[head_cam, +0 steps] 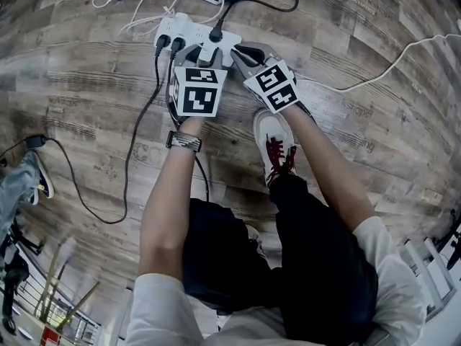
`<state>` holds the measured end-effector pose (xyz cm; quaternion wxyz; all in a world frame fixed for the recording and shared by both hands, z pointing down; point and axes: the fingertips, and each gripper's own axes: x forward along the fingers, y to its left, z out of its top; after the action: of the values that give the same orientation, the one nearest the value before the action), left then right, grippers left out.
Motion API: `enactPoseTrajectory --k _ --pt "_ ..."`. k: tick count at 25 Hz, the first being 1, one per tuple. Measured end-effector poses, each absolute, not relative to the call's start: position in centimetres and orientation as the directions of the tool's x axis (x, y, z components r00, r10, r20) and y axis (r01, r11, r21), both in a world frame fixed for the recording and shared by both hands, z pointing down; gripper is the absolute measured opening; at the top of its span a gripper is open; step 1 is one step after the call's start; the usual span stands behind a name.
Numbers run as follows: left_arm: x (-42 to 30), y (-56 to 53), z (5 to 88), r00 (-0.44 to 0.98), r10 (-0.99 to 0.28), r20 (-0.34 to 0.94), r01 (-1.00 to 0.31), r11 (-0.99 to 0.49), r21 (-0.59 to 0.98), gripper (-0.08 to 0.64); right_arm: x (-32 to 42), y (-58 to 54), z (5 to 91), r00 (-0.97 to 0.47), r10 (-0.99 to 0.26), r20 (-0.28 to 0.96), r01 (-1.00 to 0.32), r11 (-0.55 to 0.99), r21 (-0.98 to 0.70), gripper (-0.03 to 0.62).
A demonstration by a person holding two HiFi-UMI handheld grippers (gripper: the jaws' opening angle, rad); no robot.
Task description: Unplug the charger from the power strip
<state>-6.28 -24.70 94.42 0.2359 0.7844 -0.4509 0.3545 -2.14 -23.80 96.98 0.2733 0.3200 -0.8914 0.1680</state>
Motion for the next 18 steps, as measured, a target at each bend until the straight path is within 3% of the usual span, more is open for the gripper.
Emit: enactPoseTrajectory --k 9,18 --pt "-8.3 -26.5 91.4 0.396 -0.611 0.685 -0.914 -0.331 0.233 0.140 -2.1 -23.7 97.0 -0.641 -0.480 0.599 -0.664 0.739 -0.118 0.031" --pt "-6.4 -24.8 93.8 0.634 -0.555 0.538 -0.741 -0.238 0.628 0.140 -2.2 -23.8 97.1 -0.638 -0.475 0.606 -0.670 0.730 -0.133 0.031"
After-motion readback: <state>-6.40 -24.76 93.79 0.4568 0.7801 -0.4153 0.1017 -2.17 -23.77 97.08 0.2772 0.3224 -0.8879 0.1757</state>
